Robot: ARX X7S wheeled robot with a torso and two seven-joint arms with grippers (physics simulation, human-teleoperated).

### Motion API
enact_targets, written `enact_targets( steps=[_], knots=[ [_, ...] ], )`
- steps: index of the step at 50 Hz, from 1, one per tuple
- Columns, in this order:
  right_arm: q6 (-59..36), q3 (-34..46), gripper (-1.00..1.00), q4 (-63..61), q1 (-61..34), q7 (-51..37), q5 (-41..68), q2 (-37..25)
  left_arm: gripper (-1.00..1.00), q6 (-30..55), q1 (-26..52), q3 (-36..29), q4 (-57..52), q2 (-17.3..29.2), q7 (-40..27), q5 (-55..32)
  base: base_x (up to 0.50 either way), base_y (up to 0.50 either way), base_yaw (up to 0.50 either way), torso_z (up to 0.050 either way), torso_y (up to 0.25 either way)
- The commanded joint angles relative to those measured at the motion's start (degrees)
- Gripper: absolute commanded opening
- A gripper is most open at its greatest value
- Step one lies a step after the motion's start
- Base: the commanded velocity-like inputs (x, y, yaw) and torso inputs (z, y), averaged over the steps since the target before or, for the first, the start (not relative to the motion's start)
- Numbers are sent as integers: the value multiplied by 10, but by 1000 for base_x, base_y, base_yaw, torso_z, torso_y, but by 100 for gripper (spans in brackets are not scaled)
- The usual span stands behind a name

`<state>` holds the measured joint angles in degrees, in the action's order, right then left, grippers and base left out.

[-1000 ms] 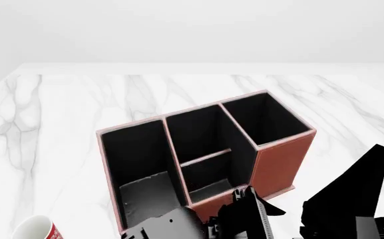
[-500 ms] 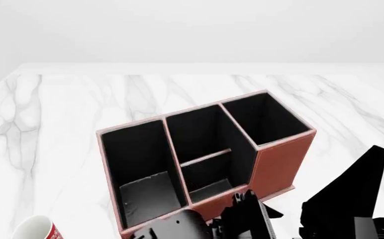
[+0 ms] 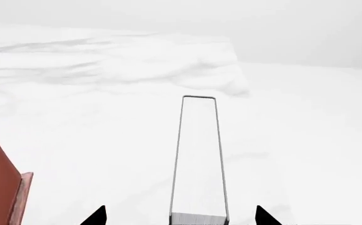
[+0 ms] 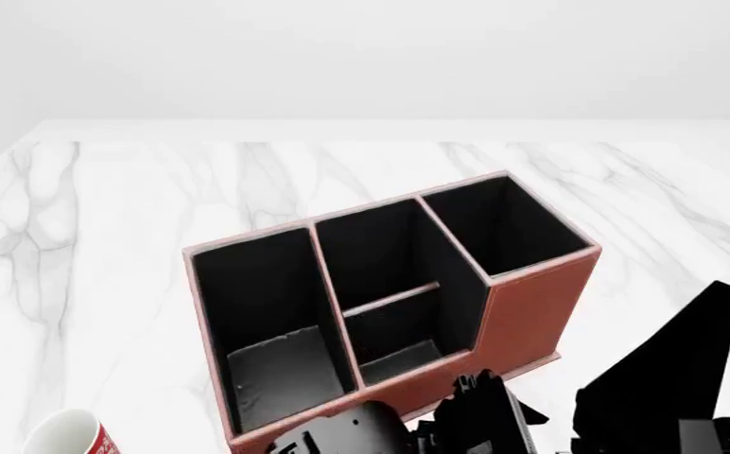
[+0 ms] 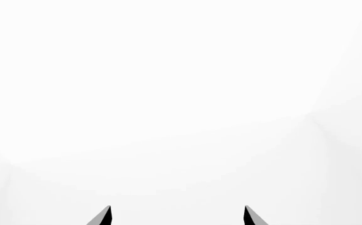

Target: Pick up the book and place it in the back compartment of the caddy.

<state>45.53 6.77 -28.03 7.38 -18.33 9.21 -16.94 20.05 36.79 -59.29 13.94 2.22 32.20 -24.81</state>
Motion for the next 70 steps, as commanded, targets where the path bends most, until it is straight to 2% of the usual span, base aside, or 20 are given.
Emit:
enact_targets(
  steps=[1, 10, 23, 29, 30, 59, 62, 67, 70],
  knots=[
    [5, -9, 100, -1, 2, 12, -11, 7, 100, -19, 17, -13, 45, -18, 0, -14, 0, 0, 0, 0, 0],
    [5, -8, 100, -2, 2, 10, -8, 4, 100, -52, 31, -61, 81, -20, -26, -45, 0, 0, 0, 0, 0],
    [13, -3, 100, 1, 3, 8, -2, 1, 100, -166, 123, -247, 145, -22, -123, -218, 0, 0, 0, 0, 0],
    [18, 4, 100, 6, 3, 10, -1, 2, 100, -204, 142, -283, 171, -22, -156, -259, 0, 0, 0, 0, 0],
    [18, 5, 100, 6, 4, 10, -2, 2, -100, -211, 144, -287, 177, -22, -152, -260, 0, 0, 0, 0, 0],
    [20, 11, 100, 5, 4, 6, -1, -2, -100, -228, 146, -293, 182, -21, -167, -227, 0, 0, 0, 0, 0],
    [20, 11, 100, 4, 4, 5, -2, -2, -100, -225, 153, -290, 160, -9, -170, -231, 0, 0, 0, 0, 0],
    [21, 11, 100, 2, 4, 4, -4, -2, -100, -204, 174, -290, 43, 47, -201, -239, 0, 0, 0, 0, 0],
    [23, 12, 100, 3, 5, 4, -6, -2, -100, -197, 183, -287, 8, 65, -215, -243, 0, 0, 0, 0, 0]
  ],
)
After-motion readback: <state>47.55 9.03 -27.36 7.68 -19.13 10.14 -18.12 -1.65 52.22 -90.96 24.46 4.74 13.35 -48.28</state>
